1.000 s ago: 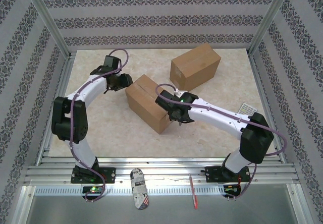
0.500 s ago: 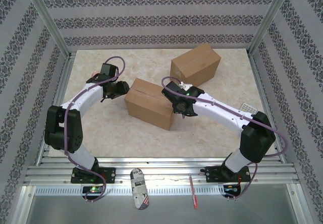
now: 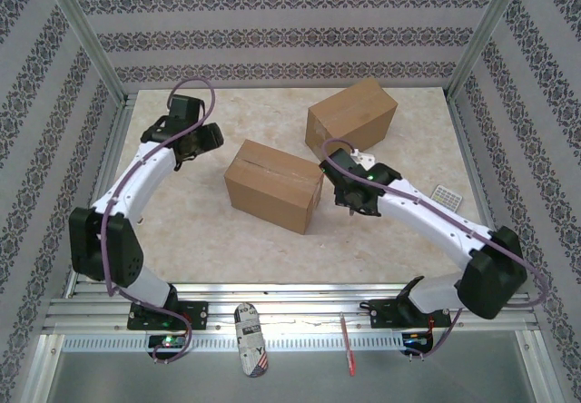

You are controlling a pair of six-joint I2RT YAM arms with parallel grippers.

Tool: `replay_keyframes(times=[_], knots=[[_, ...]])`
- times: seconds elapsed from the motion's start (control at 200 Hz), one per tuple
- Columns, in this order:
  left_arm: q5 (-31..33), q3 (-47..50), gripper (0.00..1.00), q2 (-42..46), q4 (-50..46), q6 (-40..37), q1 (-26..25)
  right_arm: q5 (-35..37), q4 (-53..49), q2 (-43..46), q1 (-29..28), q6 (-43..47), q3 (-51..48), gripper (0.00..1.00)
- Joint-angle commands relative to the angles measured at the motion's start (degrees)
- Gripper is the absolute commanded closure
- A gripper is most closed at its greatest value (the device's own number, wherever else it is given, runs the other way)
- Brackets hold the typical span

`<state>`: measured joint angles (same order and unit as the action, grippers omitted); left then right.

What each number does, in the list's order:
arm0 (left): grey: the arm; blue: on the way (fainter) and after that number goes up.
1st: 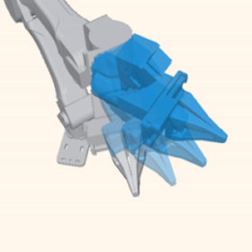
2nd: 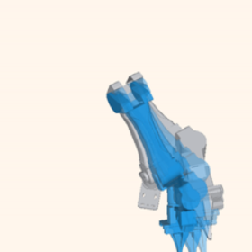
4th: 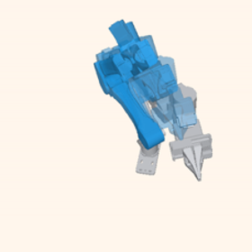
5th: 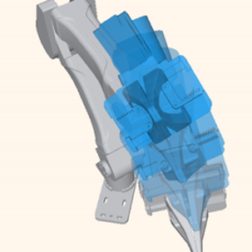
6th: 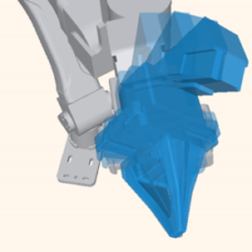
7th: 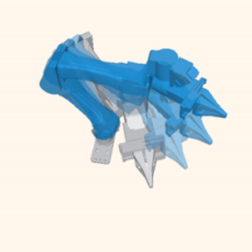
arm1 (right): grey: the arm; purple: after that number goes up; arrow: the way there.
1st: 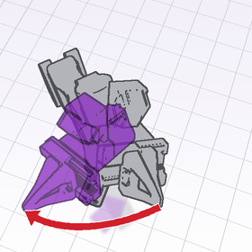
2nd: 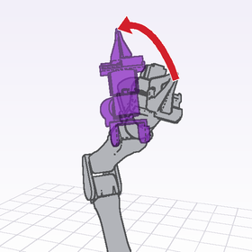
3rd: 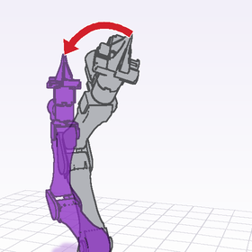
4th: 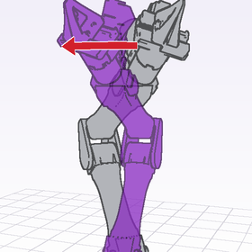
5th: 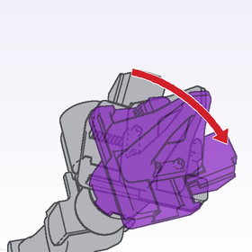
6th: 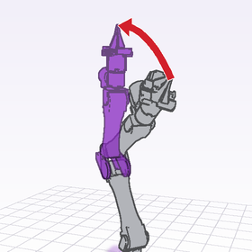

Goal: Unpack the express box

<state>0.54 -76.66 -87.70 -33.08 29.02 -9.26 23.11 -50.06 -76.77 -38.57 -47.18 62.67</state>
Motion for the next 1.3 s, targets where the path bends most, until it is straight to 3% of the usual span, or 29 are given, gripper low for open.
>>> replay_keyframes(times=[0.0,0.195,0.335,0.52,0.66,0.949,1.294], knots=[[-4.55,1.29,0.28,6.51,3.39,-2.66,0.01,-2.51,4.83,5.56,1.12,6.75,-1.96,1.00],[-31.41,7.71,0.23,14.13,18.42,-3.06,-0.08,-15.38,15.29,16.24,4.43,16.35,-4.97,1.00],[-49.25,10.36,0.21,15.97,29.94,0.79,-0.52,-29.63,26.30,23.88,8.75,19.18,-8.86,1.00],[-63.24,14.41,0.14,16.72,53.67,12.79,-3.53,-44.32,40.09,28.89,12.40,19.14,-12.75,1.00],[-66.17,14.52,0.12,14.76,67.90,21.10,-7.49,-53.15,50.46,29.59,13.08,17.62,-14.63,1.00],[-64.25,10.57,0.12,7.28,84.55,30.49,-15.81,-63.55,65.13,25.60,12.30,12.29,-15.02,1.00],[-61.12,6.35,0.15,3.69,80.72,26.82,-19.73,-64.83,67.51,18.46,6.35,13.17,-11.30,1.00]])
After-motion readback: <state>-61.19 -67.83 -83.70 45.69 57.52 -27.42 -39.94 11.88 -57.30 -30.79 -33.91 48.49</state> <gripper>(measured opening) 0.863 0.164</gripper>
